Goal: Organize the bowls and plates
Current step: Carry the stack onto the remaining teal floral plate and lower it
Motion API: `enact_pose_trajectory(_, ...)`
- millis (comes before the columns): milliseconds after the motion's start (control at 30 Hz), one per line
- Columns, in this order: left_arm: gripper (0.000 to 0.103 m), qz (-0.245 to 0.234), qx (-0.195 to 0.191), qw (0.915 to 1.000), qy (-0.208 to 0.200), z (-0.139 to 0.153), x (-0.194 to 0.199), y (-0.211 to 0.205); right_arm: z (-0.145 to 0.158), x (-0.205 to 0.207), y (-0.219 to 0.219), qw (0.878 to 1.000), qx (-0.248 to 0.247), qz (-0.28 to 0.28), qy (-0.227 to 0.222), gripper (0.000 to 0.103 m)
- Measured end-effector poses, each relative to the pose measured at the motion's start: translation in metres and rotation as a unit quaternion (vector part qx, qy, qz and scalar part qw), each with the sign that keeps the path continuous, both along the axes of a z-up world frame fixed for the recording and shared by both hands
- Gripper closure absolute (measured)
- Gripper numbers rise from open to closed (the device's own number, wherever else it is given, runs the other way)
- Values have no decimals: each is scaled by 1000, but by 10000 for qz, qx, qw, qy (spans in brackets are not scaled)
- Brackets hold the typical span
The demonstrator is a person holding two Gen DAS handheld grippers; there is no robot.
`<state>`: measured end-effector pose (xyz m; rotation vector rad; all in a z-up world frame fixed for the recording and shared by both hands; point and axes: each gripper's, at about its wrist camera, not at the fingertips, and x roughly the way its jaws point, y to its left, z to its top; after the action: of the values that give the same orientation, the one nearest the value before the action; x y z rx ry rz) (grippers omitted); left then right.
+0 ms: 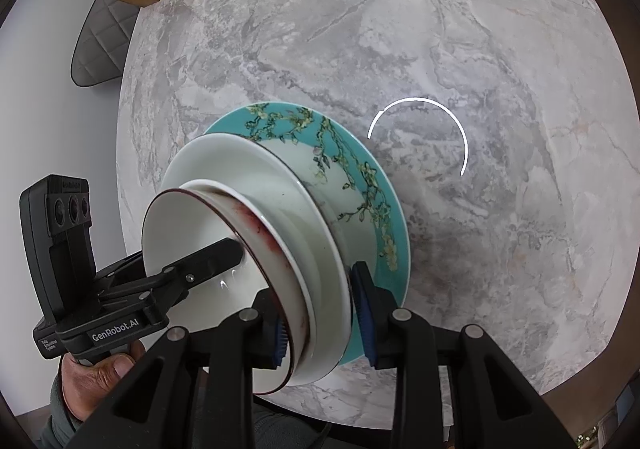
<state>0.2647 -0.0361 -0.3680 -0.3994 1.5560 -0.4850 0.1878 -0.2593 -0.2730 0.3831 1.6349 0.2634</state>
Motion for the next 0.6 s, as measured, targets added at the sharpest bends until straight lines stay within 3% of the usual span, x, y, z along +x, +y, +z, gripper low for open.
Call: enact_pose_trajectory(600,52,113,47,9999,-91,-3,-3,5,-6,2,6,10000,25,-5,-34,70)
